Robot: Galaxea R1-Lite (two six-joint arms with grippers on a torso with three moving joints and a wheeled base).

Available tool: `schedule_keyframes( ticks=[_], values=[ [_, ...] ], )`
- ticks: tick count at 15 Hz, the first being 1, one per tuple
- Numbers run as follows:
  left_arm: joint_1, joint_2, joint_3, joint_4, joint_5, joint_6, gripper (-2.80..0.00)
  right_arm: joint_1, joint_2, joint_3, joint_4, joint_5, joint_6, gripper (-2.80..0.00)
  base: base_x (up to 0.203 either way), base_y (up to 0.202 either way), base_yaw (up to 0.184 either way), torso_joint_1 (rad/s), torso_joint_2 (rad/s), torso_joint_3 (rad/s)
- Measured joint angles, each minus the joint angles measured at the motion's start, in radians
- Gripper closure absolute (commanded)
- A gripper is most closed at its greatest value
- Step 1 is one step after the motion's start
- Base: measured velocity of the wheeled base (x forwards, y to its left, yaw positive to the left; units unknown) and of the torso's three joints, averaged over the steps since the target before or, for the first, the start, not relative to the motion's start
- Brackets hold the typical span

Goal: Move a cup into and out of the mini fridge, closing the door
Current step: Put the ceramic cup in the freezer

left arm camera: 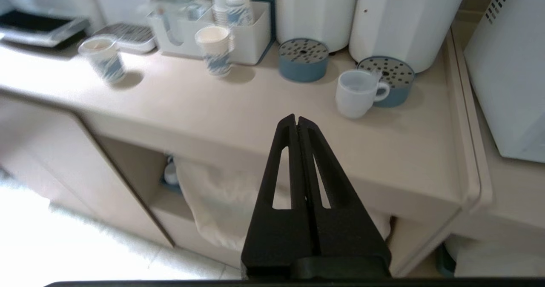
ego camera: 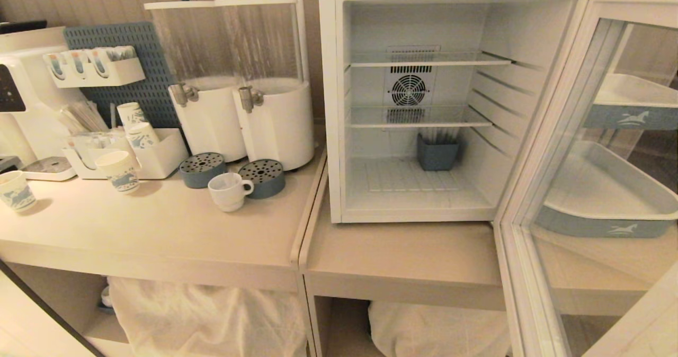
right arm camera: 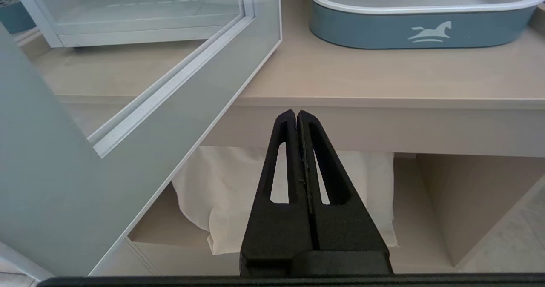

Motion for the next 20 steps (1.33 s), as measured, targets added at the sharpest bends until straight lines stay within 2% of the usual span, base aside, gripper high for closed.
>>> schedule_keyframes(
  ticks=[2, 4, 7, 10, 12, 15, 17, 18, 20],
  values=[
    [0.028, -0.118, 0.002, 0.101, -0.006, -0.018, 0.00, 0.000, 0.000, 0.000, 0.000, 0.000, -0.001, 0.00, 0.000, 0.000, 0.000, 0.000, 0.00, 0.000],
    [0.061, -0.242, 0.012, 0.192, -0.044, -0.025, 0.00, 0.000, 0.000, 0.000, 0.000, 0.000, -0.001, 0.00, 0.000, 0.000, 0.000, 0.000, 0.00, 0.000],
    [0.107, -0.404, 0.046, 0.301, -0.150, -0.023, 0.00, 0.000, 0.000, 0.000, 0.000, 0.000, -0.001, 0.00, 0.000, 0.000, 0.000, 0.000, 0.00, 0.000],
    [0.134, -0.562, 0.168, 0.304, -0.260, 0.005, 0.00, 0.000, 0.000, 0.000, 0.000, 0.000, -0.001, 0.00, 0.000, 0.000, 0.000, 0.000, 0.00, 0.000],
    [0.142, -0.618, 0.256, 0.232, -0.283, 0.020, 0.00, -0.001, 0.000, 0.000, 0.000, 0.000, 0.000, 0.00, 0.000, 0.000, 0.000, 0.000, 0.00, 0.000],
    [0.145, -0.650, 0.519, -0.036, -0.284, 0.057, 0.00, 0.000, 0.000, 0.000, 0.000, 0.000, 0.000, 0.00, 0.000, 0.000, 0.000, 0.000, 0.00, 0.000],
    [0.145, -0.658, 0.652, -0.176, -0.284, 0.078, 0.00, 0.000, 0.000, 0.000, -0.001, 0.000, 0.000, 0.00, 0.000, 0.000, 0.000, 0.000, 0.00, 0.000],
    [0.145, -0.660, 0.683, -0.218, -0.284, 0.084, 0.00, 0.000, 0.000, 0.000, -0.001, 0.000, 0.000, 0.00, 0.000, 0.000, 0.000, 0.000, 0.00, 0.000],
    [0.145, -0.661, 0.737, -0.222, -0.301, 0.089, 0.00, 0.000, 0.000, 0.000, -0.001, 0.000, 0.000, 0.00, 0.000, 0.000, 0.000, 0.000, 0.00, 0.000]
  ],
)
